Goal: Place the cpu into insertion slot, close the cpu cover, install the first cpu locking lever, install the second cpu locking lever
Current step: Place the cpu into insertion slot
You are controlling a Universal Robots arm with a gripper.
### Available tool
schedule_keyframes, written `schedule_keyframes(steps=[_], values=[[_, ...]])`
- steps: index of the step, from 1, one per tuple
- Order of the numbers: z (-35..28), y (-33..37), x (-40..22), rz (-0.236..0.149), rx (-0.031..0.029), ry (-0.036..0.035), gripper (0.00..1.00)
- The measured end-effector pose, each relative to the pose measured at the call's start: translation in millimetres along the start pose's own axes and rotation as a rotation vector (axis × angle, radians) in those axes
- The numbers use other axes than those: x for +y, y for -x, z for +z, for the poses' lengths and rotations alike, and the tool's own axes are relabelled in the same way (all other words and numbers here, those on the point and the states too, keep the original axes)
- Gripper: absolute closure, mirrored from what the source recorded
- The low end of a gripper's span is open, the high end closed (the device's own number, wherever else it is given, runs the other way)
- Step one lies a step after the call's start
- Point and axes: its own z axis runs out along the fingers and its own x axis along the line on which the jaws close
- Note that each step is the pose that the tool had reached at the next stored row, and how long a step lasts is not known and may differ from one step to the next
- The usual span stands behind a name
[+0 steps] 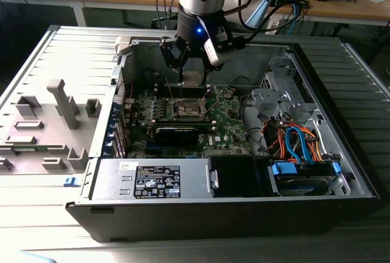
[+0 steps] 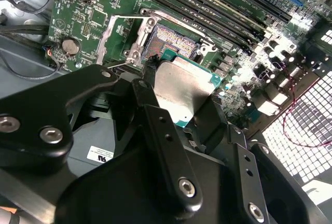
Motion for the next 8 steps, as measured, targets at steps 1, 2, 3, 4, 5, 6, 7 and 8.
schedule_keyframes(steps=[1, 2, 3, 4, 5, 6, 7, 8], values=[[0.0, 0.0, 0.0, 0.001, 0.0000, -0.0001, 0.45], [0.0, 0.0, 0.0, 0.001, -0.0001, 0.0000, 0.45], [0.0, 0.0, 0.0, 0.002, -0.0002, 0.0000, 0.45], [0.0, 0.0, 0.0, 0.003, -0.0002, 0.0000, 0.45], [0.0, 0.0, 0.0, 0.005, -0.0004, 0.0001, 0.45], [0.0, 0.0, 0.0, 0.006, -0.0005, 0.0001, 0.45], [0.0, 0.0, 0.0, 0.006, -0.0006, 0.0001, 0.45], [0.0, 0.0, 0.0, 0.007, -0.0006, 0.0001, 0.45]])
